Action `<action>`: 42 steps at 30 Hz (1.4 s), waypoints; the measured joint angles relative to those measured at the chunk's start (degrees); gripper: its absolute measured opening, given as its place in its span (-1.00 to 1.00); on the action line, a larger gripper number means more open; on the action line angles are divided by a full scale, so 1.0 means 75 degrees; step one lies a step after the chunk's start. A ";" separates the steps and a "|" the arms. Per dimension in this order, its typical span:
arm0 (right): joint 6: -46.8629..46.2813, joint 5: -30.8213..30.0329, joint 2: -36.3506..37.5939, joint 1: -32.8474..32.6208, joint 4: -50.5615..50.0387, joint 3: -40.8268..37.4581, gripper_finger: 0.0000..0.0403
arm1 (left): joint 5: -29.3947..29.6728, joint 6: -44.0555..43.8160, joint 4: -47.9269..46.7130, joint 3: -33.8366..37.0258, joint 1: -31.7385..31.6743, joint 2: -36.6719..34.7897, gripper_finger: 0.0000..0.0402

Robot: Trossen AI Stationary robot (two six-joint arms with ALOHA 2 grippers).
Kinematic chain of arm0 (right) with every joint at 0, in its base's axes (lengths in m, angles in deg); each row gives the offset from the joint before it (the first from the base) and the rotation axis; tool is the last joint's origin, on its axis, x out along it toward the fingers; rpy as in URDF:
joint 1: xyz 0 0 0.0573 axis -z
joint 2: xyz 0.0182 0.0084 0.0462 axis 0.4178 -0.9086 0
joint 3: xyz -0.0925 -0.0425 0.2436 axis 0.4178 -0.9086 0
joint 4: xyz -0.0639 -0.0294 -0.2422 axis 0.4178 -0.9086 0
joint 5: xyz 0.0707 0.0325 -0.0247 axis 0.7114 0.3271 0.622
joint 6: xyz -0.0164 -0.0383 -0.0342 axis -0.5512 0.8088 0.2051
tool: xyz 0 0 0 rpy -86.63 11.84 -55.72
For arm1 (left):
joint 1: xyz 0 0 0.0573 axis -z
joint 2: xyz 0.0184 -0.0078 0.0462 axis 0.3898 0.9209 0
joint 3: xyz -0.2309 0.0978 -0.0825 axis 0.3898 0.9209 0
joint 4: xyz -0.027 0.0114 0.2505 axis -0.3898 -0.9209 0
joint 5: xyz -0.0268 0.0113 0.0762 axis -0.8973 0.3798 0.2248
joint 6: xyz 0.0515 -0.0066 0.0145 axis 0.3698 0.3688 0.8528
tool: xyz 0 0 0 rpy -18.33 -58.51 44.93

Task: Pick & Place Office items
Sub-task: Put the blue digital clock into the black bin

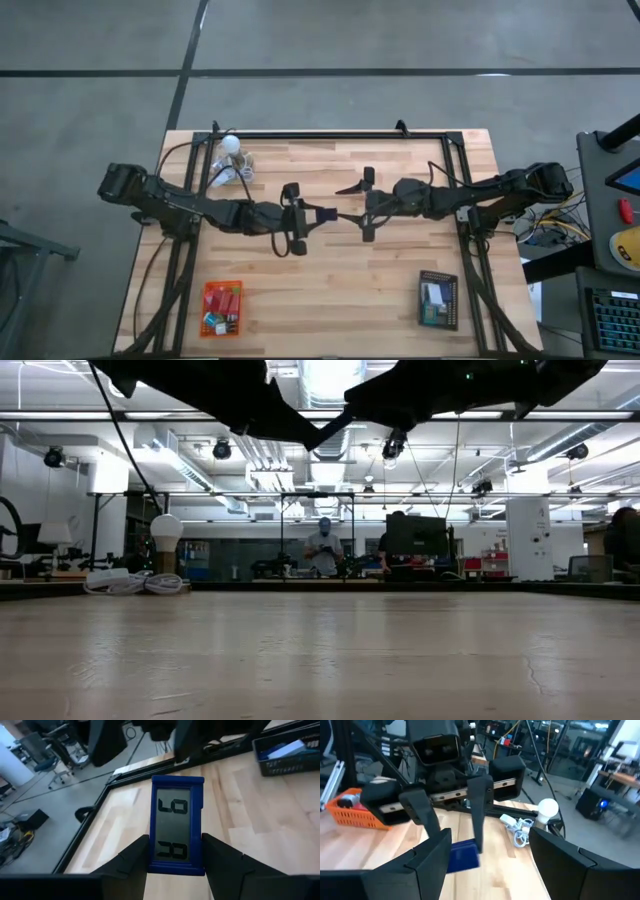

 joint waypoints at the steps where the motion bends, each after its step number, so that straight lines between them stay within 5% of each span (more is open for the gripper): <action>1: -0.0142 -0.0003 0.0000 0.0000 -0.0001 0.0000 0.30 | 0.0000 -0.0001 -0.0004 0.0002 -0.0047 0.0000 -0.19; 42: 0.0264 0.0528 -0.0003 0.0000 -0.0181 -0.0052 0.30 | -0.1410 0.0151 0.1103 0.0006 -0.0614 0.0003 -0.19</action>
